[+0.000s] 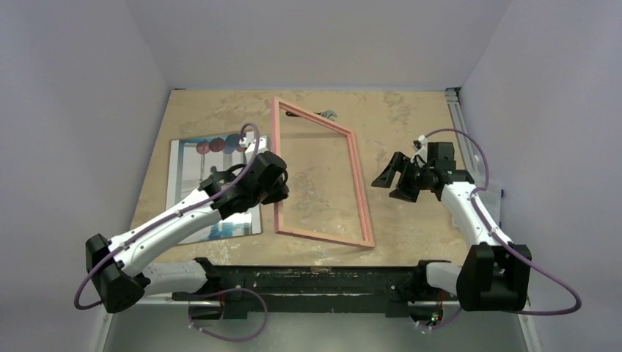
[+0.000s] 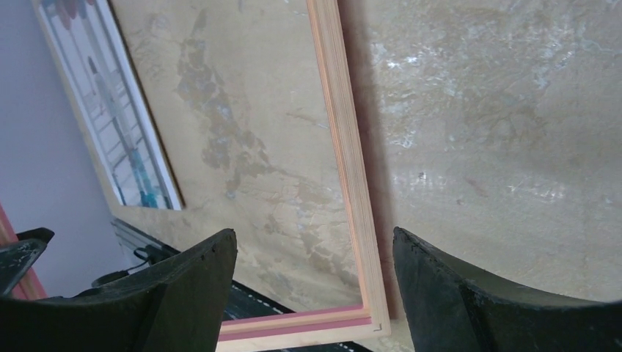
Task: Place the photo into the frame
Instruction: Turn over the photo frame at the center of the board.
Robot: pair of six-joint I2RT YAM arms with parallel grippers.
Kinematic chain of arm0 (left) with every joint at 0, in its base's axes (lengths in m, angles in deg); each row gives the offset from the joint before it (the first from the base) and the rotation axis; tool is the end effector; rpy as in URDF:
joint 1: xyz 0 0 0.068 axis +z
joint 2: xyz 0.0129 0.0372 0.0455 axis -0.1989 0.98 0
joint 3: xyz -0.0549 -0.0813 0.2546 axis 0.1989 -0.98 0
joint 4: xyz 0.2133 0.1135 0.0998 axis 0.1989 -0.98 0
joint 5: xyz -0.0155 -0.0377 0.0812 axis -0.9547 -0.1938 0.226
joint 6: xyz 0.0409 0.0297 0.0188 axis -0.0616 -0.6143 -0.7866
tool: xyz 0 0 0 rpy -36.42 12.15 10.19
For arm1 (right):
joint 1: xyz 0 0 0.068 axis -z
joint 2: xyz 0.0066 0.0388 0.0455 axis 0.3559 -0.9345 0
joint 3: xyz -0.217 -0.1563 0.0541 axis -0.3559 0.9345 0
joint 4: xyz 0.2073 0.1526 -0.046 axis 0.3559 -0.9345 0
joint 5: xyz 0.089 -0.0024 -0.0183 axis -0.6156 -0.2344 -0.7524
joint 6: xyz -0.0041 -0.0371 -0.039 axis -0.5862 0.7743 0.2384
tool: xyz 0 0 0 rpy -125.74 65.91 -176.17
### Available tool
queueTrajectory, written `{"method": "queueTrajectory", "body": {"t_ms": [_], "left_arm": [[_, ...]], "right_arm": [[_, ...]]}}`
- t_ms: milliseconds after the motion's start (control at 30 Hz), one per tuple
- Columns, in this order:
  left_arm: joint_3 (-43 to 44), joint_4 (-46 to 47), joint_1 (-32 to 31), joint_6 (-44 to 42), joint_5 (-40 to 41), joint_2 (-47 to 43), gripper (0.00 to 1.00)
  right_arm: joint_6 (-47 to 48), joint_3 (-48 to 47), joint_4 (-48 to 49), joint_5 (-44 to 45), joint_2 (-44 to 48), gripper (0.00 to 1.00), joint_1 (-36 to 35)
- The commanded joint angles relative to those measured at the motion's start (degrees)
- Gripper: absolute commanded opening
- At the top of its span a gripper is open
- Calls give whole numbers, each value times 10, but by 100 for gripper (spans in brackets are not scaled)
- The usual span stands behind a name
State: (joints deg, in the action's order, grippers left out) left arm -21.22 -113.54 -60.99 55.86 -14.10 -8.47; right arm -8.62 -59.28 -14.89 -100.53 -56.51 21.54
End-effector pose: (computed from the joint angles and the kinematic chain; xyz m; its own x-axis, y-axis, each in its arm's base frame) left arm 0.1601 -0.1669 0.3201 -0.7256 -0.3528 -0.5907 -0.1208 0.9105 -0.3955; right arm 0.2349 0.0159 0.2412 -0.8510 0.4082 -0.3305 0.1065 0.7503 0.6524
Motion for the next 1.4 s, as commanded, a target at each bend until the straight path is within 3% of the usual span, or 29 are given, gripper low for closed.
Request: {"method": "queueTrajectory", "body": {"t_ms": [0, 433, 1367], "left_arm": [[-13, -14, 1, -47, -14, 42, 0], [-15, 7, 1, -58, -33, 145, 0], [20, 63, -1, -75, -76, 348, 0]], "right_arm": [[30, 11, 21, 39, -21, 76, -10], [35, 25, 32, 141, -52, 73, -55], [25, 18, 23, 198, 10, 73, -54]]}}
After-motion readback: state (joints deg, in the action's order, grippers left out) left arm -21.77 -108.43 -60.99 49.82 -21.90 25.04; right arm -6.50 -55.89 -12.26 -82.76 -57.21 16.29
